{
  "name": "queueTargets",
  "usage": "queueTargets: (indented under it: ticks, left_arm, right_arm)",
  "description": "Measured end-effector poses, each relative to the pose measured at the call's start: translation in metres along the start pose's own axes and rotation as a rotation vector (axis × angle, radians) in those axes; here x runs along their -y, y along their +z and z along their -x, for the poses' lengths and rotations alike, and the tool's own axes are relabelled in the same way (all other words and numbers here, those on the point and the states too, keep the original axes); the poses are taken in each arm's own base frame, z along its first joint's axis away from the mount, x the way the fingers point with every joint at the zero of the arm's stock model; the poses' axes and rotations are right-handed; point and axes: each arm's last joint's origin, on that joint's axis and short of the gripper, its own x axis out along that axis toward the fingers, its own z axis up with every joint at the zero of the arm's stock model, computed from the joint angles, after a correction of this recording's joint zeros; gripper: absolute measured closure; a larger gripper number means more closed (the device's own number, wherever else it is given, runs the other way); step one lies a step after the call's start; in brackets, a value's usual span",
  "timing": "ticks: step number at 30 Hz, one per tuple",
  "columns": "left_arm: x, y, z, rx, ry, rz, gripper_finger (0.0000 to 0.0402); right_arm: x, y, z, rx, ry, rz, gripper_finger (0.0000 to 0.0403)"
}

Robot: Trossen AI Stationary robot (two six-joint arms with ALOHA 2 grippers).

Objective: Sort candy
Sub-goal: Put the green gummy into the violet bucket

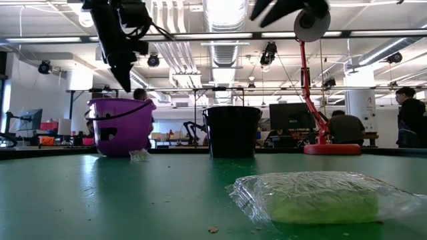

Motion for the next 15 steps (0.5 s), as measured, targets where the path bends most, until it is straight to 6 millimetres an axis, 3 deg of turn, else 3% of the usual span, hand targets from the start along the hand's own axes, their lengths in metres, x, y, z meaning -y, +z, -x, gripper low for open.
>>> queueTargets:
  ticks: [10,15]
  left_arm:
    - [-0.006,-0.018,0.035,0.097,0.004,0.033,0.0287]
    - [-0.008,-0.026,0.049,0.154,-0.002,0.046,0.0287]
  right_arm:
    - [-0.008,0.044,-0.050,0.212,0.056,0.132,0.0296]
    - [-0.012,0.058,-0.080,0.260,0.125,0.103,0.0296]
